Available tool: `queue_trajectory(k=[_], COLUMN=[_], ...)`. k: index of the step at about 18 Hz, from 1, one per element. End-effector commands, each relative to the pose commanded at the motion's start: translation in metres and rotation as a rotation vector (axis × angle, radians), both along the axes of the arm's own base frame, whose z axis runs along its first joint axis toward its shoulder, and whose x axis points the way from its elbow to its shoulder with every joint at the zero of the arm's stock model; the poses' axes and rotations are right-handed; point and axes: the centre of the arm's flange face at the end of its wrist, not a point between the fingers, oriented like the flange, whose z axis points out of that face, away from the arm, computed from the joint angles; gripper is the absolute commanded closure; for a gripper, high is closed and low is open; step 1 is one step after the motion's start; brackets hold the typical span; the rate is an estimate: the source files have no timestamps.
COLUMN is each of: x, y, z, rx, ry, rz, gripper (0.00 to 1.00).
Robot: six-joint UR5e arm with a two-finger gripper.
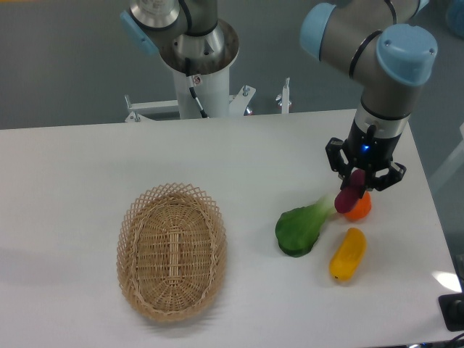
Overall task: Place the sweet potato on the table
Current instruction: 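Lift the purple sweet potato in the gripper away from the orange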
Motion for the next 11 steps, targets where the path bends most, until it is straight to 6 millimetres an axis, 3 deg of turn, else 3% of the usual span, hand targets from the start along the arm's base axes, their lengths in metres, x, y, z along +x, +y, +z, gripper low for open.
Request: queue_trajectory(k=[6, 11], x=[0.01, 0.032], y=[0.023, 0.059], z=[-0.002, -0.002], rx=[0.02, 0.064], ry=[0.014, 0.039], rz=[0.034, 0.097], gripper=[0.76, 0.76])
